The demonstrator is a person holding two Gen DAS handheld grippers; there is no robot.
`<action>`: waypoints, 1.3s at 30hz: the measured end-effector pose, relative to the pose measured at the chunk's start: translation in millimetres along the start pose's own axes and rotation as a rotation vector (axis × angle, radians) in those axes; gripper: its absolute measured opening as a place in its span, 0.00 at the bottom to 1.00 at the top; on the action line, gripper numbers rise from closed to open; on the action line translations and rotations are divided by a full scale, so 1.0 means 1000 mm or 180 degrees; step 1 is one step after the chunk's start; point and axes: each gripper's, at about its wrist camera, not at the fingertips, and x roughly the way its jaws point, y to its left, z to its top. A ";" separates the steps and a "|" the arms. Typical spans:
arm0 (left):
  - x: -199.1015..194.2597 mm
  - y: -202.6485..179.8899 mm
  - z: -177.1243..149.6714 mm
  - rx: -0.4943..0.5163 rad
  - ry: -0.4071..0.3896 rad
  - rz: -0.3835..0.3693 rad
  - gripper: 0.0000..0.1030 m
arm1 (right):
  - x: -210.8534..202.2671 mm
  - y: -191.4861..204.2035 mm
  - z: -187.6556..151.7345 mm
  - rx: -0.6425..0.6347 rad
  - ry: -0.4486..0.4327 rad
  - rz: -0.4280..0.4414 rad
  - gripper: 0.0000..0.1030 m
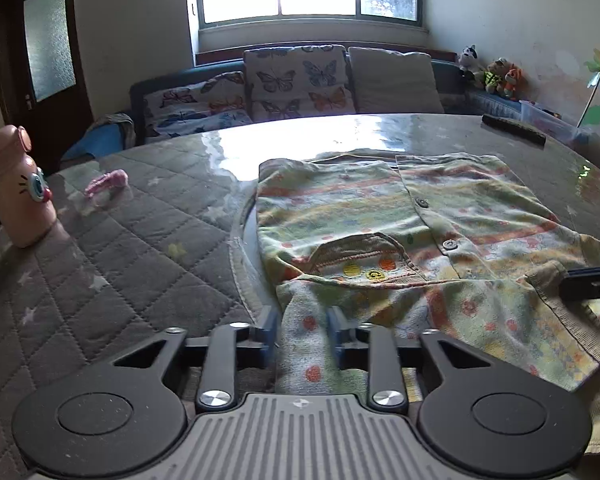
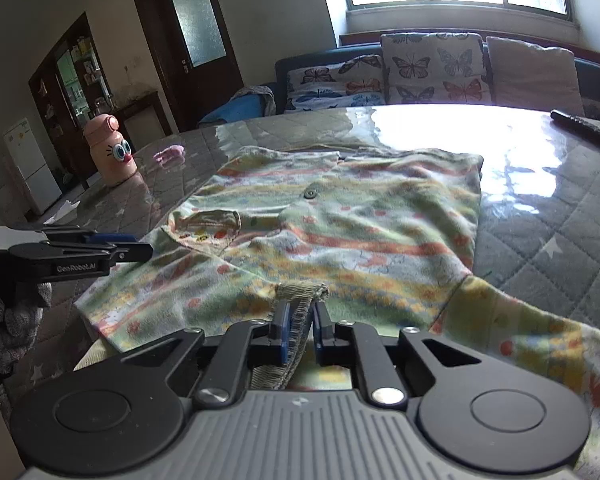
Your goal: Fold clothes
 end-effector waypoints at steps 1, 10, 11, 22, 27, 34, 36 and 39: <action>0.001 0.000 0.000 -0.0011 -0.0007 -0.0025 0.12 | -0.001 0.001 0.002 -0.0018 -0.0027 -0.0002 0.08; -0.008 0.007 -0.002 -0.0257 -0.0155 0.0109 0.04 | 0.005 0.005 0.011 -0.0086 -0.0090 -0.0062 0.08; -0.006 0.007 -0.003 -0.0257 -0.0134 0.0125 0.04 | 0.010 0.004 0.008 -0.0100 -0.0028 -0.0071 0.08; -0.031 -0.011 0.004 -0.0104 -0.0285 -0.0054 0.09 | -0.015 0.028 -0.001 -0.0450 -0.0054 0.0141 0.14; -0.032 -0.036 -0.005 0.0139 -0.0247 -0.0273 0.09 | -0.012 0.039 -0.018 -0.0616 0.0101 0.0175 0.15; -0.025 -0.055 -0.023 0.0430 -0.0124 -0.0277 0.09 | -0.034 0.027 -0.030 -0.0506 0.0048 0.0162 0.21; -0.027 -0.055 -0.023 0.0438 -0.0141 -0.0255 0.11 | -0.048 0.016 -0.032 -0.0374 -0.0042 0.0099 0.29; -0.031 -0.054 -0.019 0.0384 -0.0197 -0.0237 0.19 | -0.065 -0.002 -0.036 -0.0202 -0.0140 -0.0073 0.34</action>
